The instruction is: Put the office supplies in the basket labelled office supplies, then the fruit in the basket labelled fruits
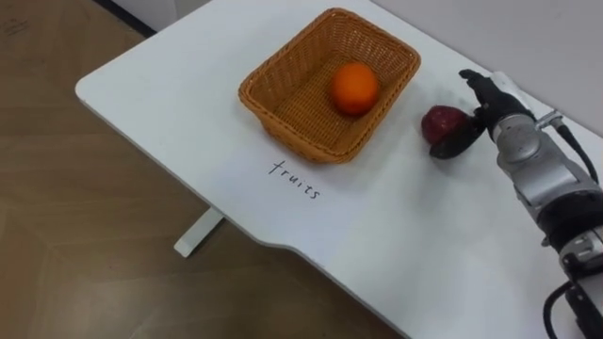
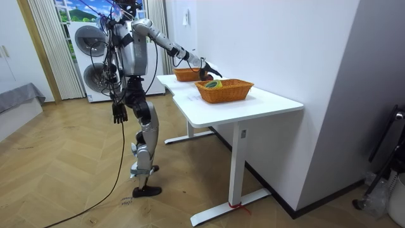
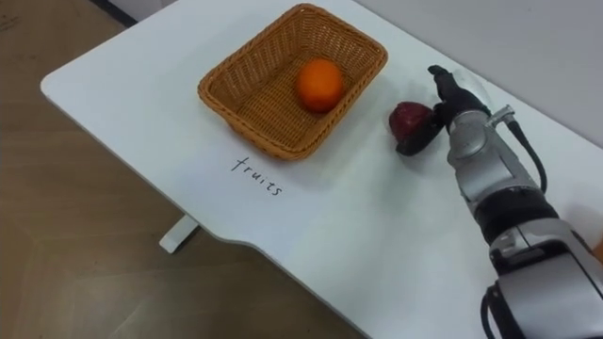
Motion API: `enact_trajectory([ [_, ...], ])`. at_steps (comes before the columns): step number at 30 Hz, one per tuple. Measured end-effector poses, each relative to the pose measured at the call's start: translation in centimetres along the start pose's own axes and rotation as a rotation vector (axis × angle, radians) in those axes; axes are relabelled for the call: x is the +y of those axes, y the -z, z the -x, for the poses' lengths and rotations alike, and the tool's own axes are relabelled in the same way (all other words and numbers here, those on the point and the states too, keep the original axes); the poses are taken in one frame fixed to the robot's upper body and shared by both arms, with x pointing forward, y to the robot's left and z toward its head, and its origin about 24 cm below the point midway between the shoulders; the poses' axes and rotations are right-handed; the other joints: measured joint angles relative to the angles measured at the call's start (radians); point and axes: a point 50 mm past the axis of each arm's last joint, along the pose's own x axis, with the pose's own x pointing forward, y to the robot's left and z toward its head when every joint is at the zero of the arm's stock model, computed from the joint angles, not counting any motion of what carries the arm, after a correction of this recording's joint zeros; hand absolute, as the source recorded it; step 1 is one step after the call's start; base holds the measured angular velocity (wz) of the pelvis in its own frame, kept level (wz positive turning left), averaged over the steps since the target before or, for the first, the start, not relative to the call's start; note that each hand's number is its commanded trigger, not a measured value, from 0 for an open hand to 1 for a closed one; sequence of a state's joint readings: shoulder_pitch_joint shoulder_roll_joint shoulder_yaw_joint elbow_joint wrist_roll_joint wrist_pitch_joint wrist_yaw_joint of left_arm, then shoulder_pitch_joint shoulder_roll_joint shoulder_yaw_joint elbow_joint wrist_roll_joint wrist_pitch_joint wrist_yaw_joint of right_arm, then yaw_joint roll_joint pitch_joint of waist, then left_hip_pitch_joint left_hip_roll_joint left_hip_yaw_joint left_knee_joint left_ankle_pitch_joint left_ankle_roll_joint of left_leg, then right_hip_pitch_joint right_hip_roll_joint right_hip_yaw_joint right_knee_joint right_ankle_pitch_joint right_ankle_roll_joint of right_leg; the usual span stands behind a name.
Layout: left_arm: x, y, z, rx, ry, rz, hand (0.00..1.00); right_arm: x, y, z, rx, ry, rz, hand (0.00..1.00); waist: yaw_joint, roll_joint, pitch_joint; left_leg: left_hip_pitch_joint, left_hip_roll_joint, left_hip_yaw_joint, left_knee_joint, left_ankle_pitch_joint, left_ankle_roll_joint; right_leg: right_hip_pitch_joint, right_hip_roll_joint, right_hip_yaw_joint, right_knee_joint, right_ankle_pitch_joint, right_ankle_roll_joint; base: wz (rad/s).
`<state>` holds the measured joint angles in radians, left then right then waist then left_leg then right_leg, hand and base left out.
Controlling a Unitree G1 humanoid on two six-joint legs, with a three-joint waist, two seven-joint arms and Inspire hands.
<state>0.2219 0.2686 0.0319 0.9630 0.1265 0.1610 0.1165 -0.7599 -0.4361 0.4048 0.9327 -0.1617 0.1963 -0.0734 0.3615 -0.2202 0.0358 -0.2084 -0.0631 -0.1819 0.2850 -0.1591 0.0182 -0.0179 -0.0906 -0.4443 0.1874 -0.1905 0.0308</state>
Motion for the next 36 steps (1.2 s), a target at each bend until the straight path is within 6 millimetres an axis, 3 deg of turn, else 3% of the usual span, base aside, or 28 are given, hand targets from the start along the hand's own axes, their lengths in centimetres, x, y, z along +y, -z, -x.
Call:
enact_trajectory([
  [21,-0.1,-0.8,-0.1,-0.018,-0.004,-0.018,0.00,0.2,0.1,-0.2,0.001,-0.078,0.085,0.00,0.015,-0.006,0.0040,0.000,0.004,0.005,-0.001,0.000,-0.001,0.000,0.002,0.003,-0.001,0.002,-0.004,0.00],
  [26,-0.1,-1.1,-0.2,-0.022,-0.005,-0.018,0.00,0.0,0.4,-0.2,0.012,-0.090,0.090,0.00,0.031,0.000,0.0103,0.000,0.004,0.005,0.000,0.001,-0.002,0.000,0.004,0.002,-0.001,0.003,-0.005,0.00],
  [36,-0.2,-1.4,-0.4,-0.013,0.000,-0.014,0.00,0.3,1.2,-0.2,0.039,-0.128,0.087,0.00,0.037,0.006,0.0156,-0.012,0.005,0.001,0.019,0.000,-0.002,-0.002,0.007,0.001,-0.002,0.013,-0.007,0.00],
])
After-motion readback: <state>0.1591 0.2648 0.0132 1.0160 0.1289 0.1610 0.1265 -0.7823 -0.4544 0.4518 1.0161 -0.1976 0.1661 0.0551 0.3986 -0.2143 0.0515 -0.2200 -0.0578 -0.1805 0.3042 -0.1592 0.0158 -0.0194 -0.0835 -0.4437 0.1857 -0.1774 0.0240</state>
